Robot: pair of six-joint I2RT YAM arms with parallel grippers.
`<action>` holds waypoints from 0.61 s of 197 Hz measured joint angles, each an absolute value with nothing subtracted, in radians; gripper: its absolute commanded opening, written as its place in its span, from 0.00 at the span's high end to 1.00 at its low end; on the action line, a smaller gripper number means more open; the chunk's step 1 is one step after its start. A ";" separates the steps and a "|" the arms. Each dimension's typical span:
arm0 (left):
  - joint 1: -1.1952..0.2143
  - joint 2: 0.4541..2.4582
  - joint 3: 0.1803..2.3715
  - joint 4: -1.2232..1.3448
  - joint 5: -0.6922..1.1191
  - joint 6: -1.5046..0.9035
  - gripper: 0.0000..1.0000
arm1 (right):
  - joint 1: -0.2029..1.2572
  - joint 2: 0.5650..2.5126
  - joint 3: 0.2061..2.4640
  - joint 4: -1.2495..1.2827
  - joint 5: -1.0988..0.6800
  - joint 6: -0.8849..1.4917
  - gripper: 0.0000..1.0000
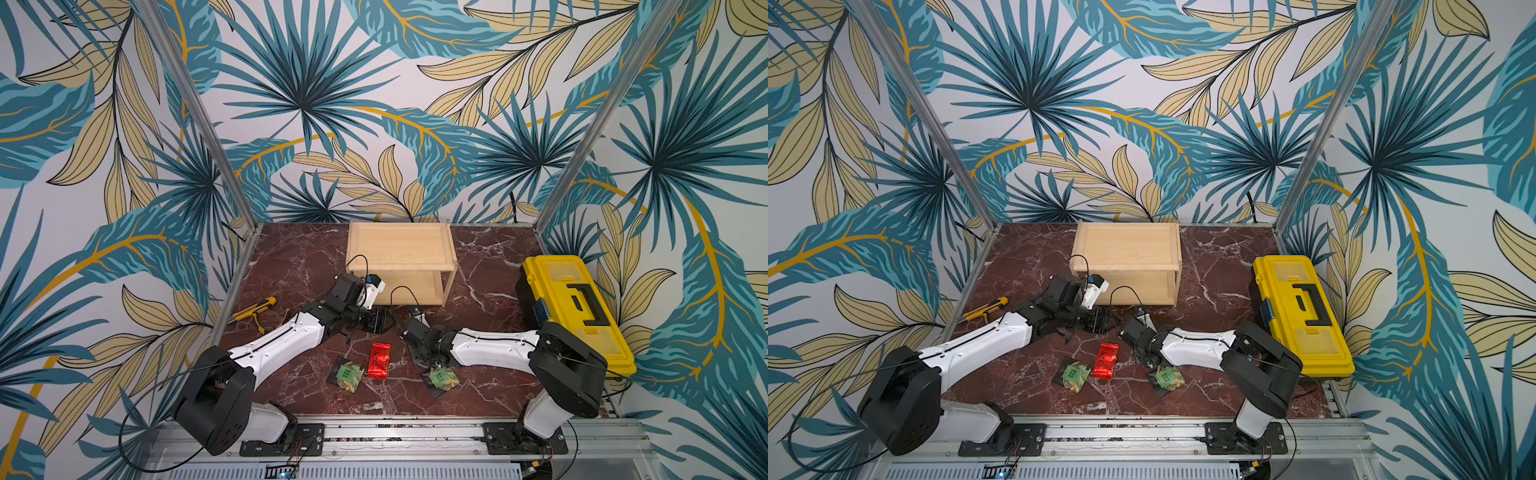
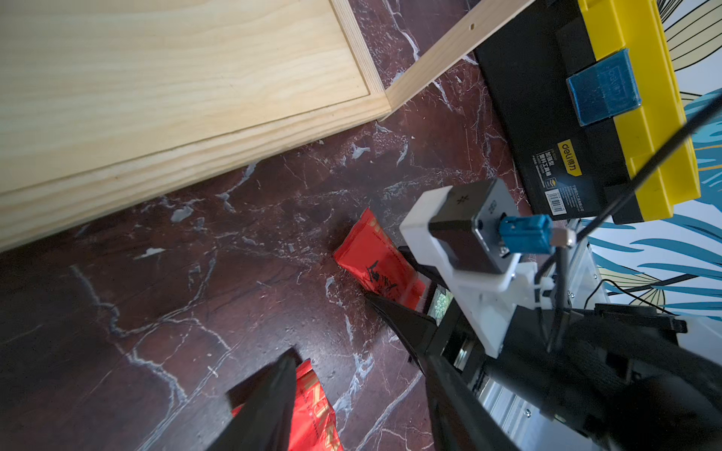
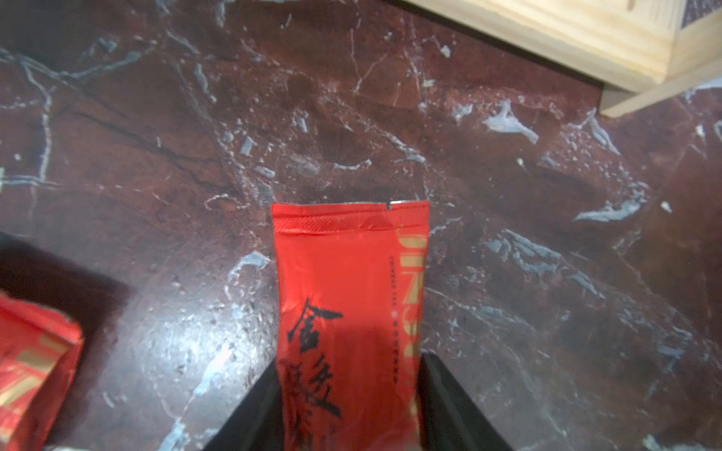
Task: Place the tea bags on the shelf by color
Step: Pick up the tea bag from the center of the board.
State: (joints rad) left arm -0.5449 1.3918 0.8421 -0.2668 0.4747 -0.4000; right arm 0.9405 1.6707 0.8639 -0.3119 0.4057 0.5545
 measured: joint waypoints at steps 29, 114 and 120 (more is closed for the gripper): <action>-0.545 1.392 0.842 -0.268 0.474 -0.400 0.42 | 0.941 1.656 0.863 -0.313 0.415 0.556 0.51; -0.545 1.322 0.854 -0.345 0.442 -0.418 0.39 | 0.959 1.409 0.900 -0.498 0.479 0.564 0.55; -0.545 1.308 0.864 -0.358 0.433 -0.420 0.39 | 0.960 1.376 0.919 -0.525 0.490 0.561 0.55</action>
State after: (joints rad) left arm -0.5449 1.3075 0.8642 -0.3576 0.4332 -0.4202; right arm 0.9600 1.3758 0.9188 -0.5247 0.4896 0.5606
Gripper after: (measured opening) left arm 0.603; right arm 0.450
